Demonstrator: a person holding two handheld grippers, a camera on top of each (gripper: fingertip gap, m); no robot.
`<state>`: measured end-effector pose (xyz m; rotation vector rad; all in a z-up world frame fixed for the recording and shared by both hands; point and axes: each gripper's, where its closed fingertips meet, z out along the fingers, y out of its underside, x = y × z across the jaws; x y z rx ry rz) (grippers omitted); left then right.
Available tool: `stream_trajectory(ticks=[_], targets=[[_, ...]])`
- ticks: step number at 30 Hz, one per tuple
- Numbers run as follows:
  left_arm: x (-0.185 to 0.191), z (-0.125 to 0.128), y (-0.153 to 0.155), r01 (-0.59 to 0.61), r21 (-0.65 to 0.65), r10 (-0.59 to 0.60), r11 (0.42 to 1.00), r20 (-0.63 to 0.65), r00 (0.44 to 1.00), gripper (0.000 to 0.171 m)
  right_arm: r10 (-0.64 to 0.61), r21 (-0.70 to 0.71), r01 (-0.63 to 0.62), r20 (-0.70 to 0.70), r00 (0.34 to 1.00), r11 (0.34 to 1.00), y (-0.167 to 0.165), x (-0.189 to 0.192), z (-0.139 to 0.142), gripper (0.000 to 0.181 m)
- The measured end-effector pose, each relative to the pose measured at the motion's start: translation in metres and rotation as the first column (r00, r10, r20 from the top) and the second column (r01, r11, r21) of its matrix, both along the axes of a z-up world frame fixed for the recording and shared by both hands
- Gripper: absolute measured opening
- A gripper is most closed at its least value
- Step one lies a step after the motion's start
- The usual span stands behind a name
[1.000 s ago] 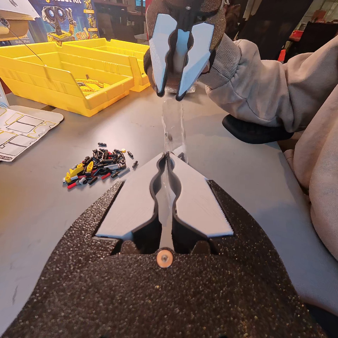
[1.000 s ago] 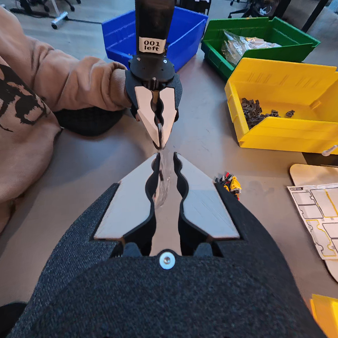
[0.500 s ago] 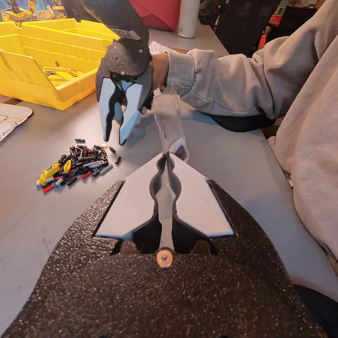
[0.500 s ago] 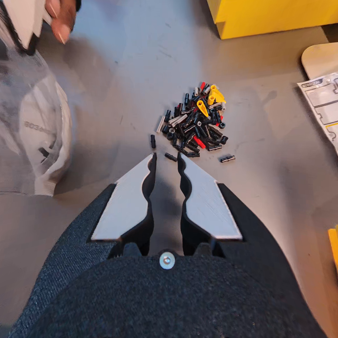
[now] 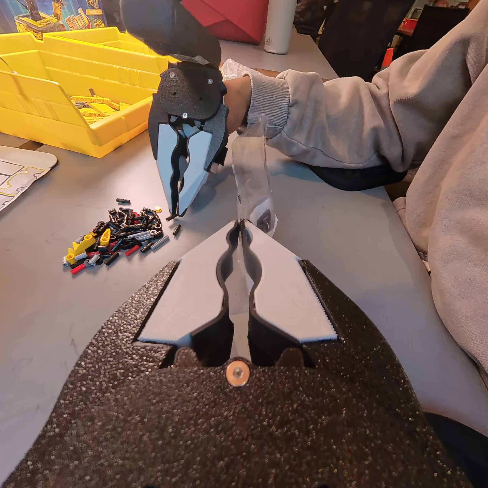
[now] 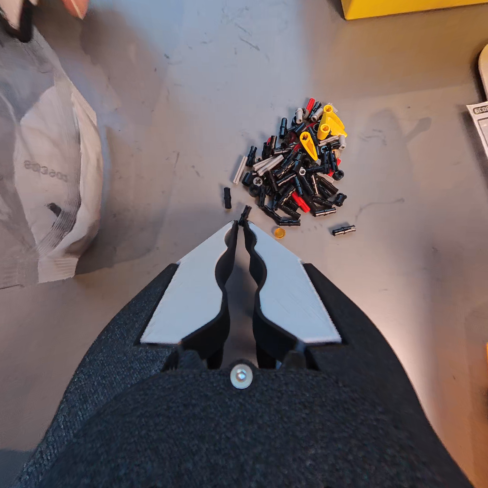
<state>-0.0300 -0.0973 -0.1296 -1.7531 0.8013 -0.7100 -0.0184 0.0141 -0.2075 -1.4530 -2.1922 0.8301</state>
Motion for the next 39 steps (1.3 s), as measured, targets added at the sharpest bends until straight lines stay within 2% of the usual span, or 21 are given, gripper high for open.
stream_trajectory(ticks=[4,8,10,13,16,19,21,23,25,28,32,33,34,37,39], targets=[[-0.002,0.002,0.001,-0.009,0.008,0.009,1.0,0.0,1.0,0.0,-0.01,-0.11,-0.01,-0.187,0.982,0.994,-0.009,-0.006,0.054,0.003],[-0.002,0.002,0.002,-0.017,0.008,0.017,1.0,-0.003,1.0,0.0,0.061,-0.185,-0.14,-0.378,0.924,0.973,-0.042,-0.002,0.122,0.004],[-0.002,0.002,0.001,-0.015,0.007,0.015,1.0,-0.003,1.0,0.0,0.132,-0.165,-0.209,-0.386,0.913,0.964,-0.062,0.003,0.134,0.004],[-0.001,0.002,0.001,-0.012,0.007,0.012,1.0,-0.006,1.0,0.0,0.206,-0.093,-0.243,-0.299,0.932,0.965,-0.076,0.008,0.118,0.004],[-0.001,0.002,0.001,-0.01,0.008,0.01,1.0,-0.006,1.0,0.0,0.224,-0.09,-0.258,-0.277,0.934,0.962,-0.081,0.008,0.112,0.01],[-0.001,0.003,0.0,-0.01,0.009,0.01,1.0,-0.009,1.0,0.0,0.176,-0.145,-0.241,-0.358,0.917,0.96,-0.074,0.005,0.127,0.011],[-0.001,0.003,-0.001,-0.005,0.007,0.005,1.0,-0.007,1.0,0.0,0.087,-0.186,-0.174,-0.4,0.912,0.967,-0.055,-0.001,0.132,0.01],[0.0,0.002,-0.001,-0.001,0.005,0.001,1.0,-0.008,1.0,0.0,-0.004,-0.175,-0.062,-0.354,0.935,0.983,-0.03,-0.007,0.114,0.01],[0.001,0.002,-0.002,0.004,0.002,-0.004,1.0,-0.007,1.0,0.0,-0.047,-0.108,0.021,-0.239,0.97,0.994,-0.012,-0.009,0.074,0.011],[0.001,0.0,-0.002,0.009,-0.005,-0.009,1.0,-0.009,1.0,0.0,-0.054,-0.055,0.049,-0.089,0.995,0.997,-0.011,-0.012,0.024,0.018],[0.001,0.0,-0.002,0.009,-0.004,-0.009,1.0,-0.008,1.0,0.0,-0.058,-0.001,0.058,-0.008,0.998,0.998,-0.014,-0.018,-0.001,0.018],[0.0,0.0,-0.002,0.009,-0.003,-0.009,1.0,-0.007,1.0,0.0,-0.058,0.01,0.058,-0.003,0.998,0.998,-0.014,-0.018,-0.003,0.015],[0.0,0.0,-0.002,0.008,-0.002,-0.008,1.0,-0.008,1.0,0.0,-0.05,0.004,0.05,0.0,0.999,0.999,-0.016,-0.018,-0.002,0.005],[-0.001,0.001,-0.002,0.002,0.001,-0.002,1.0,-0.006,1.0,0.0,-0.024,0.013,0.024,-0.011,1.0,1.0,-0.017,-0.015,0.003,0.004],[-0.001,0.001,-0.001,-0.001,0.001,0.001,1.0,-0.007,1.0,0.0,-0.038,-0.065,0.031,-0.118,0.992,0.997,-0.021,-0.019,0.034,0.005]])
